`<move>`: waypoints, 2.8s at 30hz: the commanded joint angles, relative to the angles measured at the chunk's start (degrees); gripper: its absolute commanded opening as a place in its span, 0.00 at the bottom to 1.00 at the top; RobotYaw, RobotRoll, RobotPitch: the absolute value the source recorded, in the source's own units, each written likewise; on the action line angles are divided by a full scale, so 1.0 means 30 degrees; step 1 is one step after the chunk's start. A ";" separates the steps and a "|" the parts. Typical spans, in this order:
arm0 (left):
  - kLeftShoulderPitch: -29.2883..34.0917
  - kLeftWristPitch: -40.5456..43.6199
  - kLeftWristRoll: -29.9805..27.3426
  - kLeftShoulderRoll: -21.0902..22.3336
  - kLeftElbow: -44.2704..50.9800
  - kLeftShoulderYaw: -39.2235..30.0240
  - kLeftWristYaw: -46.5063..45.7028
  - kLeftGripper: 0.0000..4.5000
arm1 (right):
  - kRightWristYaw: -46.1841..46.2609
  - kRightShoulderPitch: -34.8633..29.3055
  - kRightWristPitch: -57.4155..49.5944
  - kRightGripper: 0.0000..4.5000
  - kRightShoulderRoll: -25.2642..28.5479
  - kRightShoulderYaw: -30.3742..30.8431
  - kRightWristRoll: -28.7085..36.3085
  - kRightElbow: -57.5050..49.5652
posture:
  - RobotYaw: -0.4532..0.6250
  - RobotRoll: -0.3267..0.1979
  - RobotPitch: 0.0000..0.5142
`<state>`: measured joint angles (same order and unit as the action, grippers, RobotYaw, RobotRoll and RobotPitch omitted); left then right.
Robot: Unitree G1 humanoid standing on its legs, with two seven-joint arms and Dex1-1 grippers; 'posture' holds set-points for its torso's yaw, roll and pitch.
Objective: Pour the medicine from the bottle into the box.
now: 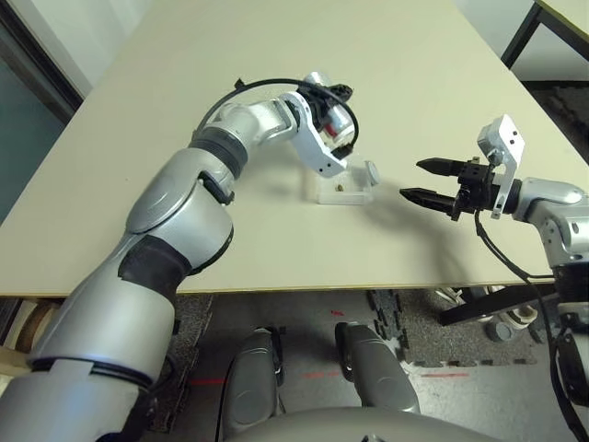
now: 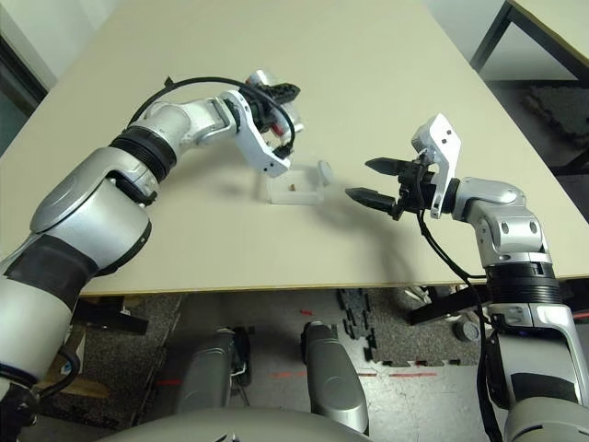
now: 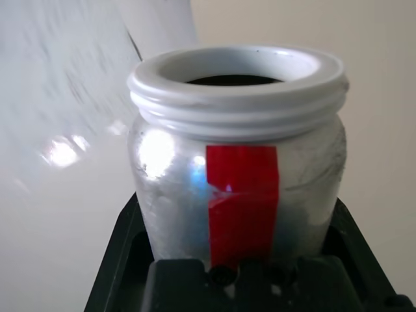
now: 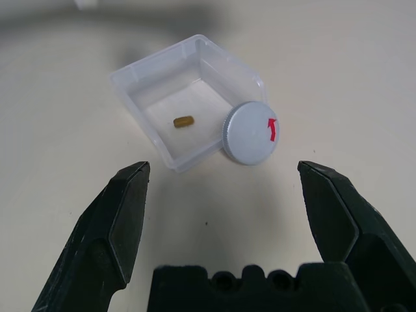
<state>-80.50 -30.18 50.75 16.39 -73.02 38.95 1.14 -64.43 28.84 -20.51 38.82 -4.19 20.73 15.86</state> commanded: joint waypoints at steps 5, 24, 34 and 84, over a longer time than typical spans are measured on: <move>0.2326 0.2892 -0.8626 -0.0343 0.0519 -0.7103 0.8342 0.58 | -0.0386 -0.0085 0.0518 1.00 0.0195 0.0418 -0.0367 -0.0051 | 0.22 0.62 0.27; 0.7108 0.5748 -1.8258 -0.2098 0.2676 -1.5483 1.0593 0.58 | -0.0978 0.0420 0.0878 1.00 0.0296 0.0715 -0.0700 0.0463 | 0.22 0.62 0.27; 0.7363 0.4754 -1.8282 -0.2156 0.1229 -1.5953 0.9776 0.58 | -0.0848 0.0371 0.0767 1.00 0.0230 0.0725 -0.0769 0.0291 | 0.22 0.62 0.28; 1.3554 0.6783 -1.9730 0.0257 0.6899 -1.5753 1.3128 1.00 | -0.0915 0.1719 0.1879 1.00 -0.0617 0.1360 -0.1235 0.2267 | 0.28 0.62 0.26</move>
<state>-42.03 -12.17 -7.22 15.95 -54.28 -8.07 38.80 -66.82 33.37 -15.61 37.11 -0.51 17.52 21.72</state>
